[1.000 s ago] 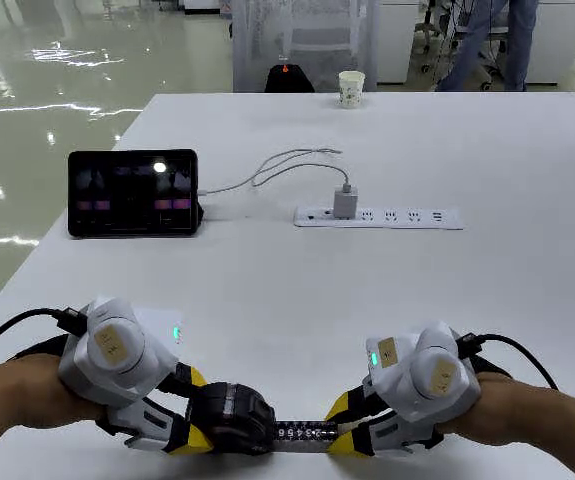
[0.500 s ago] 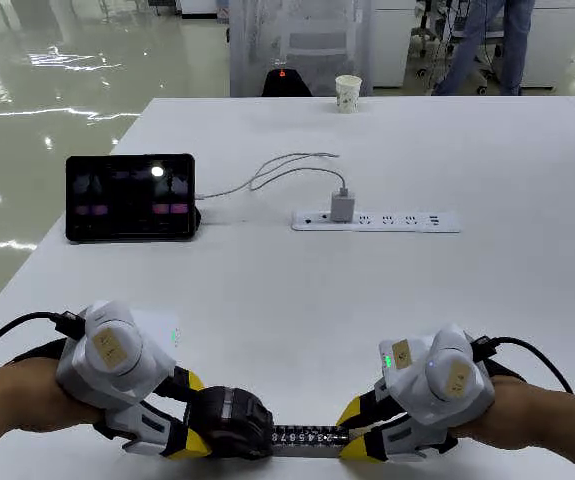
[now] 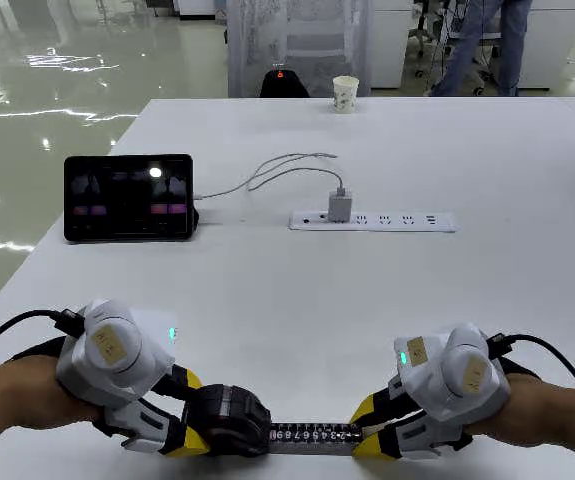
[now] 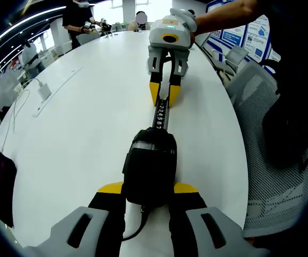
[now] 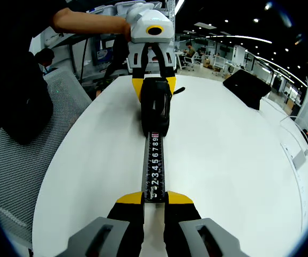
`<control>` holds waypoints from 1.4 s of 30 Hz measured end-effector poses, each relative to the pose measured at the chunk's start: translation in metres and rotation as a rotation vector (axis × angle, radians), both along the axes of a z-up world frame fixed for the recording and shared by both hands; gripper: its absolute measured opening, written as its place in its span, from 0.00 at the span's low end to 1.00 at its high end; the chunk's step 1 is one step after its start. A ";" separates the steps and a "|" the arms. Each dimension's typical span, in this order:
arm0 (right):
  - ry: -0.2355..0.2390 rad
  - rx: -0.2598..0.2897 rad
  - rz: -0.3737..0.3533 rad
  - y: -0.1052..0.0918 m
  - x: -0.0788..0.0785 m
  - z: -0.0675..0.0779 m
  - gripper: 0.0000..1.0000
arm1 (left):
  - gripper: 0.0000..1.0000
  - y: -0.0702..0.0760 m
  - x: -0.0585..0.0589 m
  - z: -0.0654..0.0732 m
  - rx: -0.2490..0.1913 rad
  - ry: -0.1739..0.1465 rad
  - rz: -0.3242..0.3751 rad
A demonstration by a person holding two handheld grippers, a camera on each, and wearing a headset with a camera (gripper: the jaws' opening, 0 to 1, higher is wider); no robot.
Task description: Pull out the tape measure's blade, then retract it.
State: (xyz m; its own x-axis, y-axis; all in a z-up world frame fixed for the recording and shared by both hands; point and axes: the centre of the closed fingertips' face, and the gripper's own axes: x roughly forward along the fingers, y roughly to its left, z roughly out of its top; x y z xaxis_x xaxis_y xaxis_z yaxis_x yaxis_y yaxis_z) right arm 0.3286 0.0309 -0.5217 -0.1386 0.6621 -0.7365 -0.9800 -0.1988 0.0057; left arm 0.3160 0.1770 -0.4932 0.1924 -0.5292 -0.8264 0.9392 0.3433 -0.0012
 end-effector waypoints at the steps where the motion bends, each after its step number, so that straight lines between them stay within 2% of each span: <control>1: 0.002 -0.001 -0.003 -0.002 0.000 0.000 0.10 | 0.25 0.000 0.000 0.000 0.000 0.001 0.000; 31: -0.001 -0.038 -0.051 -0.053 0.009 0.001 0.10 | 0.25 0.000 0.001 -0.001 -0.005 0.009 0.006; 42: 0.000 -0.052 -0.061 -0.065 0.010 0.000 0.09 | 0.25 0.000 0.001 -0.001 -0.003 0.013 0.006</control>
